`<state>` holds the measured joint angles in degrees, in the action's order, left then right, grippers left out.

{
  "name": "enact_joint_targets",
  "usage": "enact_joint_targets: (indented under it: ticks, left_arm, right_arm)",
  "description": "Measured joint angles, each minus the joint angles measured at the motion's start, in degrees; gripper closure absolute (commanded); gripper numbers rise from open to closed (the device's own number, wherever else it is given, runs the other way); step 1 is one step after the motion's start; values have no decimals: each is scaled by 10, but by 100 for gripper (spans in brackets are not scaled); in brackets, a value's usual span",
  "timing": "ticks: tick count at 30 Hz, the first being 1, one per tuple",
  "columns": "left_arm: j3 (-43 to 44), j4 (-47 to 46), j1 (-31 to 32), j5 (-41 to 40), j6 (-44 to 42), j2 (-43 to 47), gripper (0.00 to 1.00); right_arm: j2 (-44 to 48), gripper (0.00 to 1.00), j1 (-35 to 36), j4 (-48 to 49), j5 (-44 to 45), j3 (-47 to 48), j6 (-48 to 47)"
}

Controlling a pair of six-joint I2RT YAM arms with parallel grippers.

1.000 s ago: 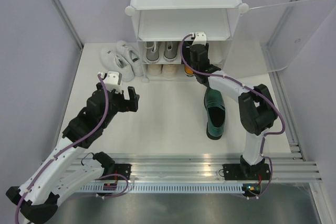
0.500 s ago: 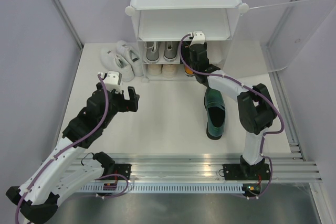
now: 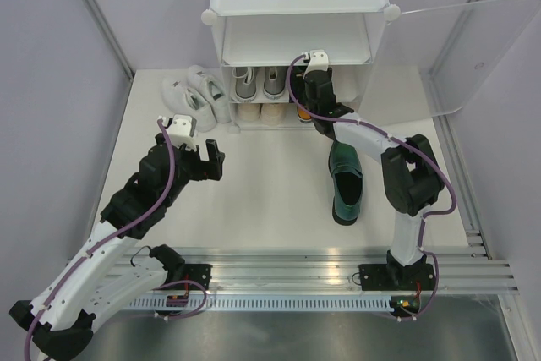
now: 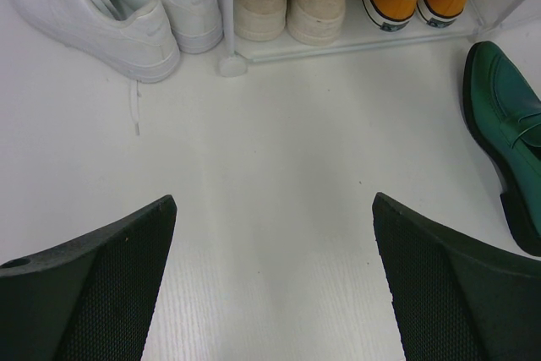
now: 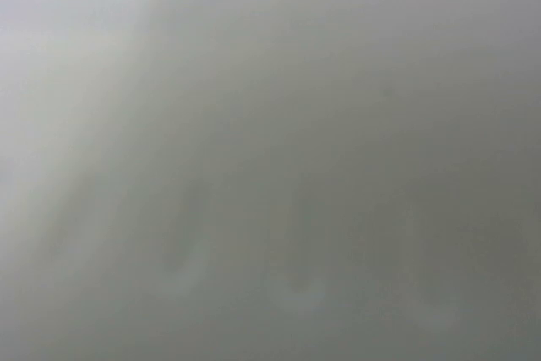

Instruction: Place and organize the shoes in the shoe cabinet

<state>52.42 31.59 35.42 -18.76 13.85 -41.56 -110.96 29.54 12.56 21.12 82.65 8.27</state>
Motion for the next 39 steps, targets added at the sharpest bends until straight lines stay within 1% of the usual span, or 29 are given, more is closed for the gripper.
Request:
enact_joint_targets:
  ticks: [1,2,3,4,7,8,11,12,15,30,39]
  left_arm:
    - [0,0,0,0,0,0,1]
    - [0,0,0,2,0,0,0]
    - [0,0,0,4,0,0,1]
    - [0,0,0,7,0,0,1]
    - [0,0,0,9,0,0,1]
    - [0,0,0,10,0,0,1]
    - [0,0,0,10,0,0,0]
    - [0,0,0,10,0,0,0]
    - [0,0,0,11,0,0,1]
    - [0,0,0,13,0,0,0]
    - [0,0,0,26,-3,-2,1]
  right_arm:
    - [0,74,0,0,1,0,0]
    - [0,60,0,0,2,0,0]
    - [0,56,1,0,2,0,0]
    - [0,46,1,0,3,0,0]
    - [0,31,1,0,4,0,0]
    - [0,24,2,0,5,0,1]
    - [0,13,2,0,5,0,3]
    - [0,11,3,3,0,1,4]
    - [0,2,7,2,-5,3,5]
    - [8,2,9,-10,0,-1,29]
    - [67,2,10,-9,-3,-46,34]
